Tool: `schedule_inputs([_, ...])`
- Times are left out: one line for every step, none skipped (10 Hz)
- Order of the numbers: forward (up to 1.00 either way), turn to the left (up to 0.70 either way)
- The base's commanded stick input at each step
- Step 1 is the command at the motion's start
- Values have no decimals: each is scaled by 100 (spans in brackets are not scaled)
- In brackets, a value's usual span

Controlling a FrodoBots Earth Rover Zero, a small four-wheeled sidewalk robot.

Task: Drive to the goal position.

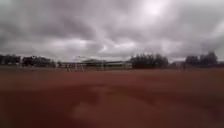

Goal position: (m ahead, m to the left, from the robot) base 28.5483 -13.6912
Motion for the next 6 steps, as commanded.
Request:
schedule_inputs([70,0])
schedule_inputs([70,0])
schedule_inputs([70,0])
schedule_inputs([70,0])
schedule_inputs([70,0])
schedule_inputs([70,0])
